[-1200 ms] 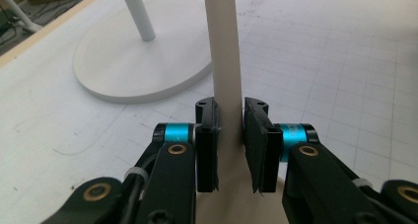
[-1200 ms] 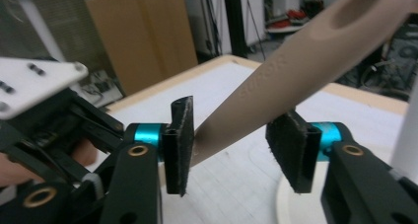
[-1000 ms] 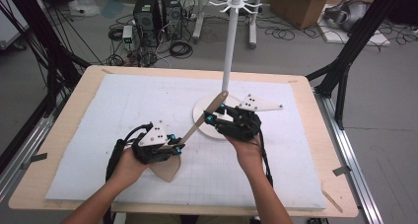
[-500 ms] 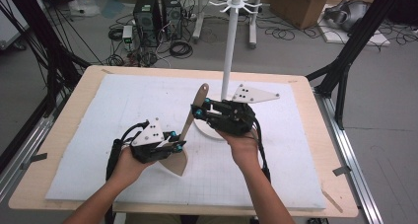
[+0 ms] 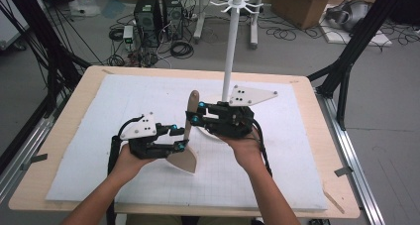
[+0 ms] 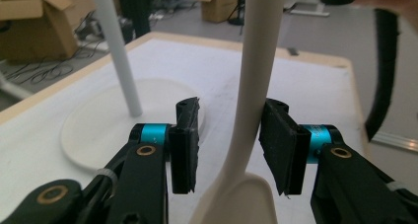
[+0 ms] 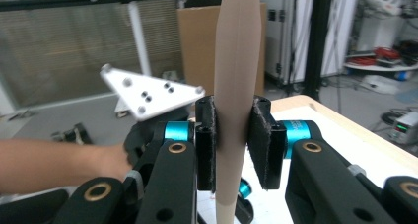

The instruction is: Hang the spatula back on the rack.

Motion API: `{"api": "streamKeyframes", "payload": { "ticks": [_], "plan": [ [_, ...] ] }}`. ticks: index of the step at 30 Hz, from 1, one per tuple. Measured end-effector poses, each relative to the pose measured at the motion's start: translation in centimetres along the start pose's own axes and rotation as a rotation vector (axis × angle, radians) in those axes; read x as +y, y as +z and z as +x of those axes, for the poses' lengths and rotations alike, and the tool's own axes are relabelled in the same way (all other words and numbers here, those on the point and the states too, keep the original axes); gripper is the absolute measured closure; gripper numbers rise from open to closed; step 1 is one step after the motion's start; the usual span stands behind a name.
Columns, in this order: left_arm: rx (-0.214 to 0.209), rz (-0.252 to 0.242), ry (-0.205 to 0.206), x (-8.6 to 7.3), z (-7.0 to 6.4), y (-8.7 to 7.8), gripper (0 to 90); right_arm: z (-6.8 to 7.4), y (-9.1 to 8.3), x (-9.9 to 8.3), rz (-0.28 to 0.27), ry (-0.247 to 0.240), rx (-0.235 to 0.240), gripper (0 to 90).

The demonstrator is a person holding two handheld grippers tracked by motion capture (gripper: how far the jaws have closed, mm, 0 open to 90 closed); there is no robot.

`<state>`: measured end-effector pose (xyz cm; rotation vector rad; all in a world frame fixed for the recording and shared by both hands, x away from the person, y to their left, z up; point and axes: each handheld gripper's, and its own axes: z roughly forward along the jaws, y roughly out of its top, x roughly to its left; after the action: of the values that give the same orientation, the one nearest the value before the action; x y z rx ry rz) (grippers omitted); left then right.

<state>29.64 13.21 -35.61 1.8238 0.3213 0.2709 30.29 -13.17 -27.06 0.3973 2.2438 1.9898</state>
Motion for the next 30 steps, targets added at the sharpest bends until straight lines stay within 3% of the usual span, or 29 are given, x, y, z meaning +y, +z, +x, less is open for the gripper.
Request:
{"api": "streamKeyframes", "payload": {
  "ticks": [1, 2, 3, 4, 6, 9, 11, 13, 17, 19, 21, 22, 23, 25, 30],
  "plan": [
    [-0.044, -0.020, 0.005, 0.4, 0.0, 0.0, 59.1, 0.1, 0.0, 0.2, -0.004, -0.002, 0.017, 74.9],
    [-0.044, -0.020, 0.005, 0.4, 0.0, 0.0, 59.2, 0.1, 0.0, 0.2, -0.004, -0.002, 0.017, 74.9],
    [-0.061, -0.033, 0.011, 0.6, -0.1, -0.1, 60.2, 0.2, -0.1, 0.8, -0.001, -0.012, 0.047, 74.9],
    [-0.098, -0.056, 0.013, 0.9, -0.2, 0.0, 60.9, 0.3, -0.1, 1.0, 0.003, -0.021, 0.058, 74.9],
    [-0.130, -0.069, 0.020, 1.1, -0.3, 0.1, 62.4, 0.4, -0.1, 1.3, 0.008, -0.035, 0.080, 74.9],
    [-0.162, -0.070, 0.031, 1.2, -0.5, 0.3, 68.1, 0.5, 0.0, 1.6, 0.019, -0.033, 0.133, 74.8],
    [-0.171, -0.069, 0.031, 1.2, -0.6, 0.3, 70.1, 0.5, 0.1, 1.7, 0.021, -0.033, 0.139, 74.8],
    [-0.186, -0.070, 0.031, 1.1, -0.7, 0.4, 77.6, 0.4, 0.1, 1.6, 0.028, -0.037, 0.145, 74.8],
    [-0.188, -0.056, 0.030, 1.2, -0.8, 0.5, 78.5, 0.2, 0.2, 1.5, 0.029, -0.032, 0.154, 74.5],
    [-0.166, -0.056, 0.009, 1.1, -0.8, 0.7, 78.6, 0.2, 0.2, 1.3, 0.013, -0.032, 0.138, 72.1],
    [-0.155, -0.053, -0.003, 1.1, -0.8, 0.7, 78.8, 0.2, 0.0, 1.0, -0.011, -0.045, 0.073, 54.4],
    [-0.145, -0.047, 0.000, 1.0, -0.7, 0.7, 78.8, 0.2, 0.0, 0.8, -0.009, -0.052, 0.042, 51.1],
    [-0.132, -0.052, -0.005, 0.9, -0.7, 0.8, 78.8, 0.2, 0.0, 0.8, -0.009, -0.052, 0.042, 51.1],
    [-0.118, -0.058, -0.018, 0.8, -0.6, 0.7, 78.7, 0.5, 0.0, -0.2, 0.020, -0.094, -0.024, 46.4],
    [-0.083, -0.071, -0.042, 0.8, -0.5, 0.8, 78.7, 1.0, 0.9, -1.9, 0.051, -0.123, -0.107, 34.9]
  ]
}}
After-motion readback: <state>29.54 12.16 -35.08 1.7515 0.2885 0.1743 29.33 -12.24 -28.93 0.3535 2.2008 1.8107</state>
